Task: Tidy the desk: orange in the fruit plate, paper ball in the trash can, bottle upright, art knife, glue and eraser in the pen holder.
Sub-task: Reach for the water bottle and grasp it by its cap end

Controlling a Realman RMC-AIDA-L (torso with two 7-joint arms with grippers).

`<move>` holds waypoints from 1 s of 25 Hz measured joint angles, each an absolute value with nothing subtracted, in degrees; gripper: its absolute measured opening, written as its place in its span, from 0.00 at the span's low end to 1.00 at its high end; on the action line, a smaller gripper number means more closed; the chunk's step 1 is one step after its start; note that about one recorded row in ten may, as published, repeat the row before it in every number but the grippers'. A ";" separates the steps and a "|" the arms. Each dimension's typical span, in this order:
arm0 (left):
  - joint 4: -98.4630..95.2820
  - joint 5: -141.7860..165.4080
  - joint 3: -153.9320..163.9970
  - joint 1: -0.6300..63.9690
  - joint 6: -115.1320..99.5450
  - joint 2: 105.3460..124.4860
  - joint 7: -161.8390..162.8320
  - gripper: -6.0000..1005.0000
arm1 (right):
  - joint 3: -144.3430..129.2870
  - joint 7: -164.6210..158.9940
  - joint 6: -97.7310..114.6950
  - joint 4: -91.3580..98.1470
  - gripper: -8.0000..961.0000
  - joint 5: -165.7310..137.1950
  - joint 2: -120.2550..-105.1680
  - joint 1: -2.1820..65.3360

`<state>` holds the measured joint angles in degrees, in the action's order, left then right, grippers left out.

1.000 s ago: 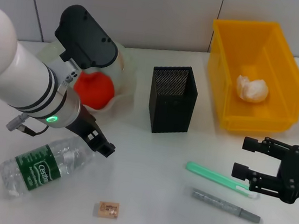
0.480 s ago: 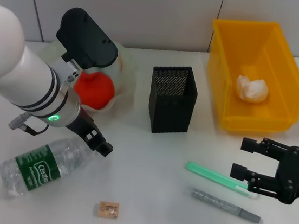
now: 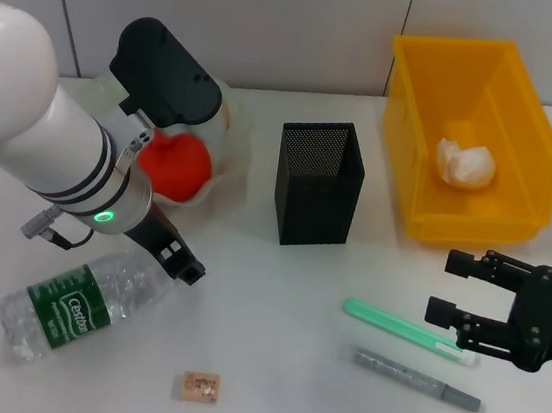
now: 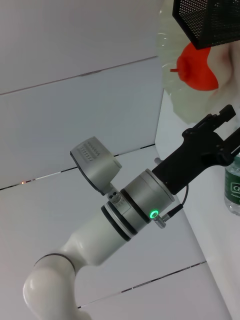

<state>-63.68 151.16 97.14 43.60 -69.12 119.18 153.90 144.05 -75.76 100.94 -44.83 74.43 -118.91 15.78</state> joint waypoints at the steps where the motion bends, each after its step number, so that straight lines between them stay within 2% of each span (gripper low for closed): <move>1: -63.62 151.16 97.13 43.60 -69.19 119.18 153.90 0.73 | 143.98 -75.76 100.80 -44.82 0.79 74.44 -118.91 15.82; 8: -63.67 151.07 97.12 43.60 -69.83 119.18 153.88 0.60 | 143.64 -75.76 100.41 -44.66 0.79 74.44 -118.91 15.91; 25: -63.47 151.09 97.54 43.42 -70.53 119.18 153.59 0.57 | 143.60 -75.67 100.36 -43.47 0.79 74.45 -118.92 16.00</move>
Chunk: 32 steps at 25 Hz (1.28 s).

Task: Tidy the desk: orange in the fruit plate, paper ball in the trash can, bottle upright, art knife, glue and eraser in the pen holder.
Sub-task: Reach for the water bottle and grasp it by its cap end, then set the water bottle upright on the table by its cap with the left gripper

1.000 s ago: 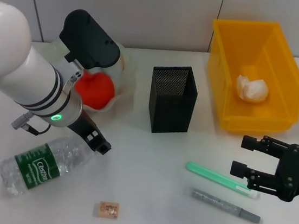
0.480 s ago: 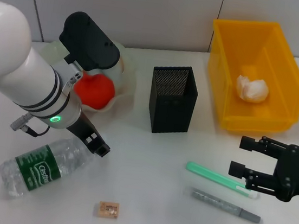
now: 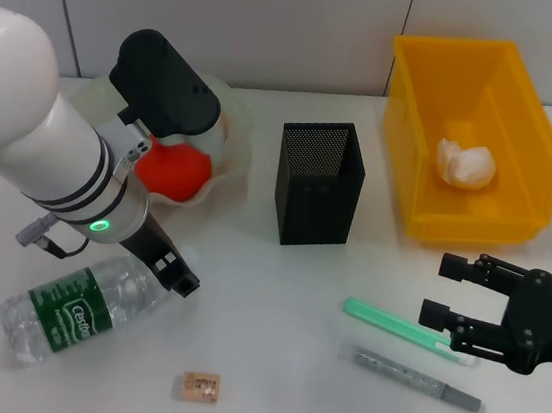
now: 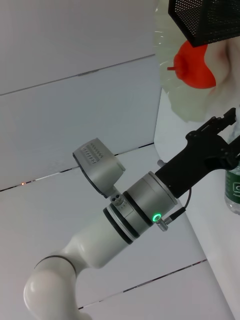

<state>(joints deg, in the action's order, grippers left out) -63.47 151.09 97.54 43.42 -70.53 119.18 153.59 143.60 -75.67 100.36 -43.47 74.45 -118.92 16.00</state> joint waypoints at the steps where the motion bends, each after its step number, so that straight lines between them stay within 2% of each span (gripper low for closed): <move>1: -63.46 151.09 97.55 43.39 -70.62 119.18 153.61 0.57 | 143.60 -75.67 100.37 -43.47 0.79 74.45 -118.94 16.00; 12: -63.45 151.07 97.64 43.40 -71.44 119.18 153.90 0.55 | 143.66 -75.67 100.37 -43.40 0.79 74.45 -119.00 15.99; 15: -63.45 151.03 97.65 43.45 -71.46 119.18 153.90 0.45 | 143.64 -75.67 100.37 -43.41 0.79 74.45 -119.01 16.00; 32: -63.41 150.10 97.65 43.96 -70.94 119.18 153.26 0.45 | 143.63 -75.02 99.67 -42.41 0.79 74.45 -118.98 16.58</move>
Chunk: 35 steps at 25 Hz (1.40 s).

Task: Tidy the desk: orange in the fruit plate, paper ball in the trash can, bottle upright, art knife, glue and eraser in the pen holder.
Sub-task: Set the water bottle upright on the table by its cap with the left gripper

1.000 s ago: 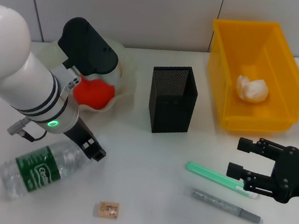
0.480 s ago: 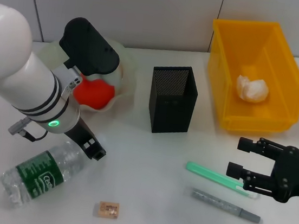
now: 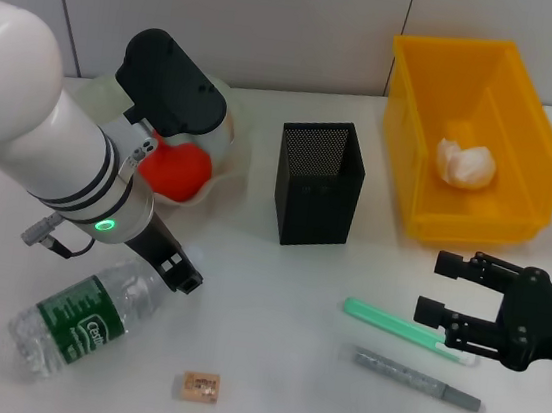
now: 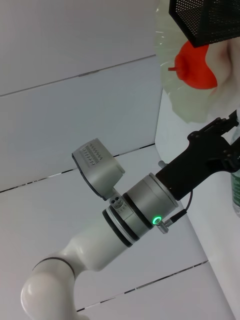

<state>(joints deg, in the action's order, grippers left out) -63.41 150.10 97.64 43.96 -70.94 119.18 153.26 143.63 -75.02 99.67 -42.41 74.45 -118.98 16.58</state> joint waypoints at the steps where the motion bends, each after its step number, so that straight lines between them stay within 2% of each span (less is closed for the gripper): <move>1: -63.40 149.97 97.64 43.99 -70.93 119.18 153.24 0.45 | 143.73 -74.95 99.64 -42.33 0.79 74.45 -118.94 16.63; 21: -67.18 145.86 98.15 43.34 -69.89 119.18 152.22 0.45 | 144.05 -74.88 99.03 -42.22 0.79 74.45 -118.91 16.46; 35: -74.59 145.81 97.35 40.21 -68.11 119.05 152.22 0.44 | 144.17 -74.89 99.02 -42.18 0.79 74.73 -118.91 15.97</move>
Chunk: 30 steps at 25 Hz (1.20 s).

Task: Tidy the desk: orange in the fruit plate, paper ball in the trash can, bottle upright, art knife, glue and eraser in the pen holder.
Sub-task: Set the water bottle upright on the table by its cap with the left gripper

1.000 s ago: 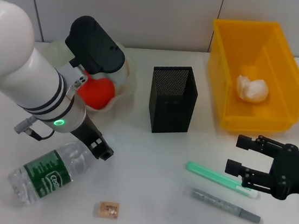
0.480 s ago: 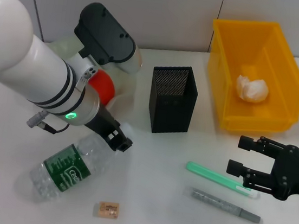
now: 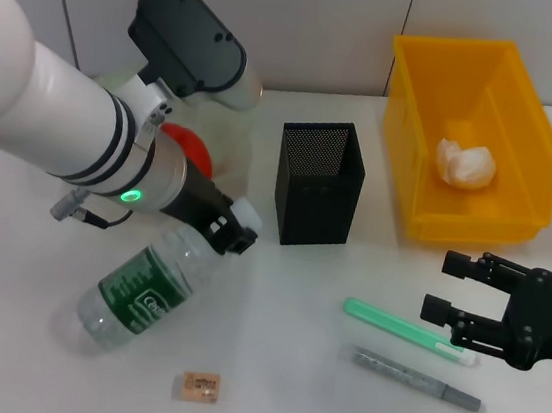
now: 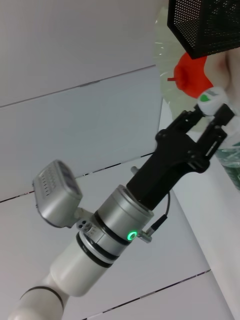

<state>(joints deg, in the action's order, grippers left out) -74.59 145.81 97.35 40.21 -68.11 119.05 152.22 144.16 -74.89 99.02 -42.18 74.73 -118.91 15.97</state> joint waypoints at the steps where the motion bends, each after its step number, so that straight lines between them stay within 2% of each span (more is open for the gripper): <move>1: -74.87 145.81 97.27 40.09 -67.96 119.03 152.23 0.44 | 144.20 -74.89 99.03 -42.18 0.79 74.73 -118.89 15.97; 30: -81.53 143.87 94.03 35.54 -64.90 118.75 152.26 0.44 | 146.25 -75.29 99.06 -42.27 0.79 74.44 -118.56 15.99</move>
<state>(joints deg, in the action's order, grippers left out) -81.53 143.87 94.03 35.54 -64.90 118.75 152.26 146.25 -75.29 99.06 -42.27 74.44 -118.56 15.99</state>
